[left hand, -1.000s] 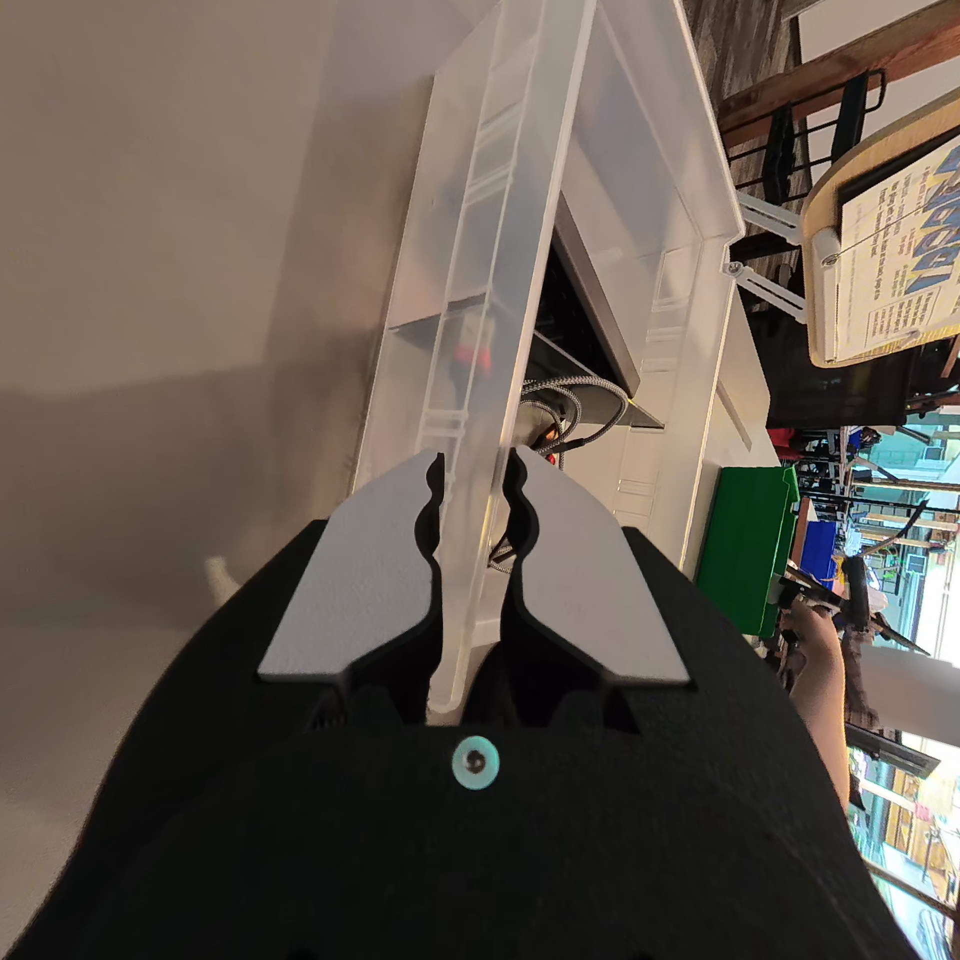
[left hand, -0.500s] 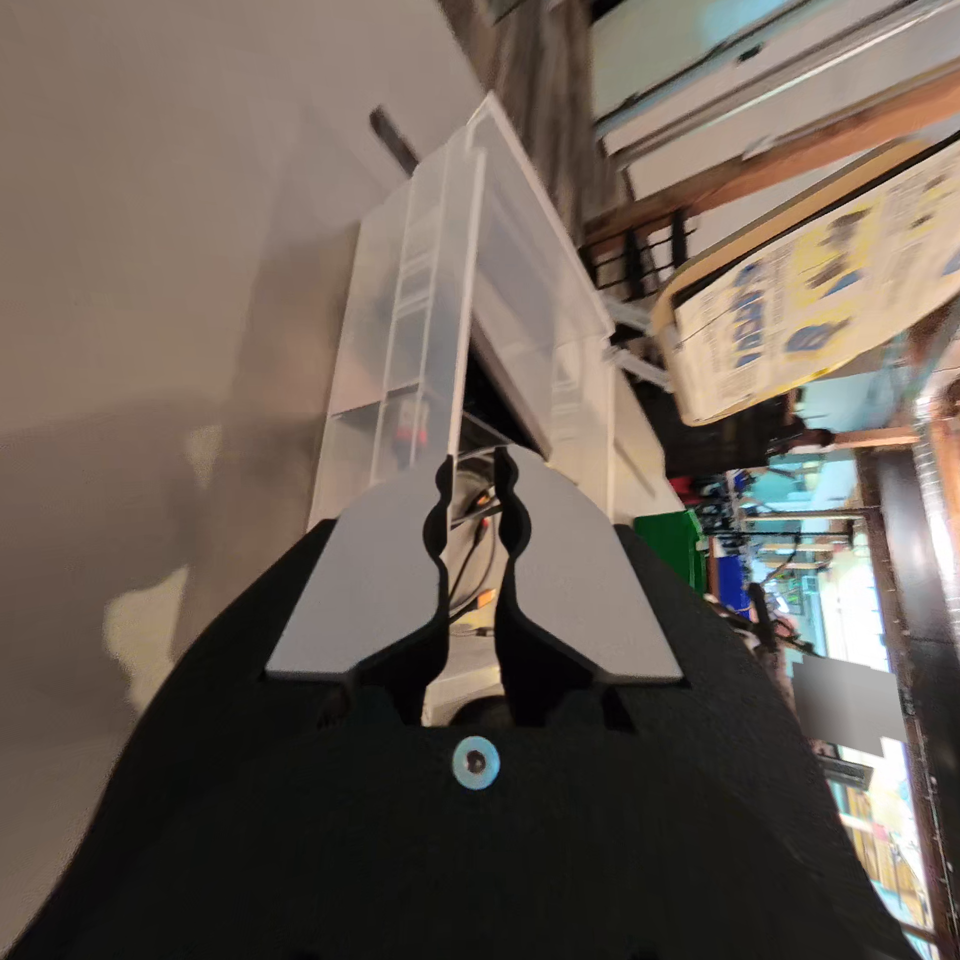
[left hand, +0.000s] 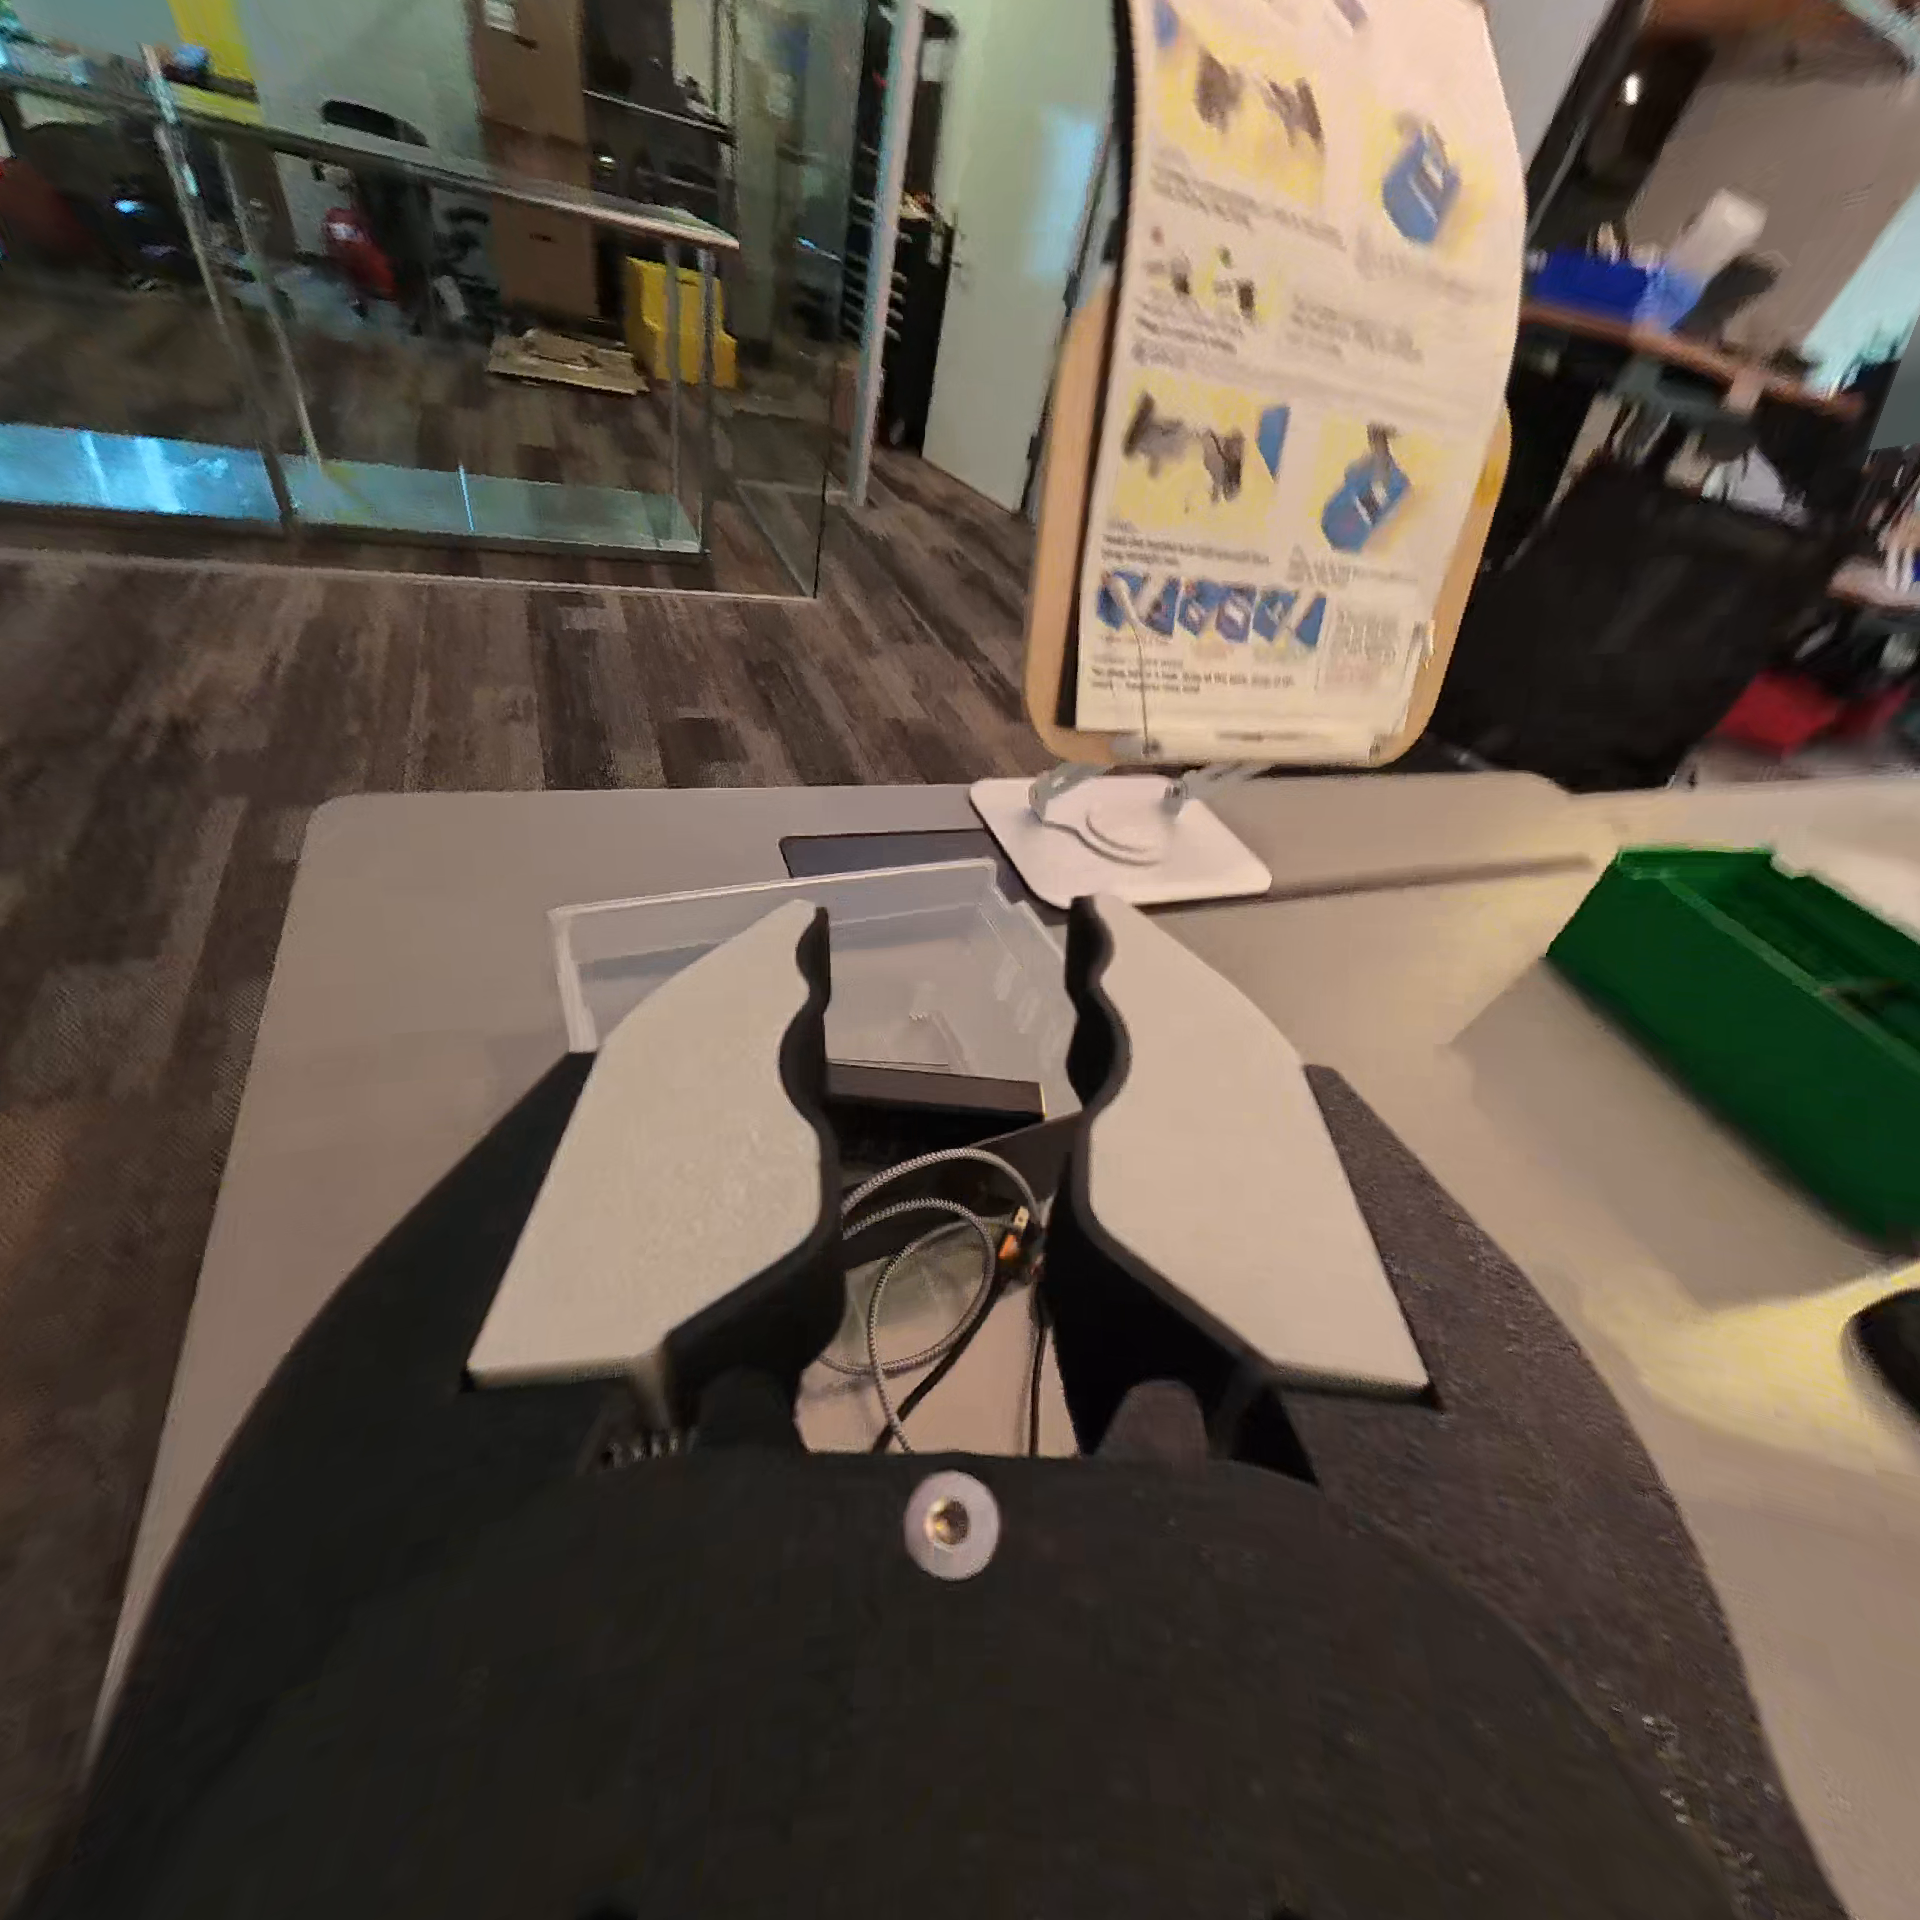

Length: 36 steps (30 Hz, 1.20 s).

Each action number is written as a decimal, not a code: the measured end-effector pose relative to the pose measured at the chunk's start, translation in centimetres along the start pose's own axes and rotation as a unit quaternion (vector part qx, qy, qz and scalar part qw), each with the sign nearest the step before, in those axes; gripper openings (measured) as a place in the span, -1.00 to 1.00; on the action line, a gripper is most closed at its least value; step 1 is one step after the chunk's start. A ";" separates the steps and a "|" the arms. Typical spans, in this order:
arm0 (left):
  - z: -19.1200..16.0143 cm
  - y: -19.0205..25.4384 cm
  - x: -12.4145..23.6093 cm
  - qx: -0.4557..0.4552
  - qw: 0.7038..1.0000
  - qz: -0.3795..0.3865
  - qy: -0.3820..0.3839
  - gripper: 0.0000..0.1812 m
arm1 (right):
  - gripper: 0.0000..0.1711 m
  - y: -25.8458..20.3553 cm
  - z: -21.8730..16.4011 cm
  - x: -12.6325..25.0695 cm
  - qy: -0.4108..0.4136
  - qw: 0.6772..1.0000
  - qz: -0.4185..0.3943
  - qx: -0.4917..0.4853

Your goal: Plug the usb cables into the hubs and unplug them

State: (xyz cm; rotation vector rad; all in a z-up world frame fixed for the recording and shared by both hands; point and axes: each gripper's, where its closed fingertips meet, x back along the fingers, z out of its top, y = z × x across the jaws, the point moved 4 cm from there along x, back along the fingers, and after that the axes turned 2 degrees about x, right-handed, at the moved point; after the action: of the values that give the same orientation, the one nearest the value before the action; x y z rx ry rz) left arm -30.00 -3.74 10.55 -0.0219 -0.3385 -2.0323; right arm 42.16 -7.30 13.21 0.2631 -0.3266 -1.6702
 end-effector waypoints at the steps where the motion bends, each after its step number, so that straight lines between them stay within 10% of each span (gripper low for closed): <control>1: -0.3 0.6 -0.7 -0.023 1.000 -0.002 -0.013 -0.50 | -0.29 -2.2 2.4 0.7 0.069 0.997 0.015 0.009; 7: -3.3 1.3 -5.2 -0.122 0.986 0.019 -0.108 -0.37 | -0.27 -14.5 9.7 1.1 0.185 0.974 0.117 0.065; 15: -9.8 -0.4 -7.7 -0.183 0.927 0.041 -0.326 -0.53 | -0.31 -24.6 6.8 -1.1 0.159 0.954 0.179 0.182; 36: -15.8 -3.9 -10.1 -0.230 0.868 0.077 -0.433 -0.33 | -0.34 -21.3 5.1 -1.8 0.129 0.962 0.198 0.140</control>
State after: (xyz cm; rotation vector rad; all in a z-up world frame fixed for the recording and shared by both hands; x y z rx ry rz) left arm -26.61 2.85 -7.11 -1.2445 -0.3703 -1.7896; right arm 20.82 -2.84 10.18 0.5829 -0.3901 -1.1772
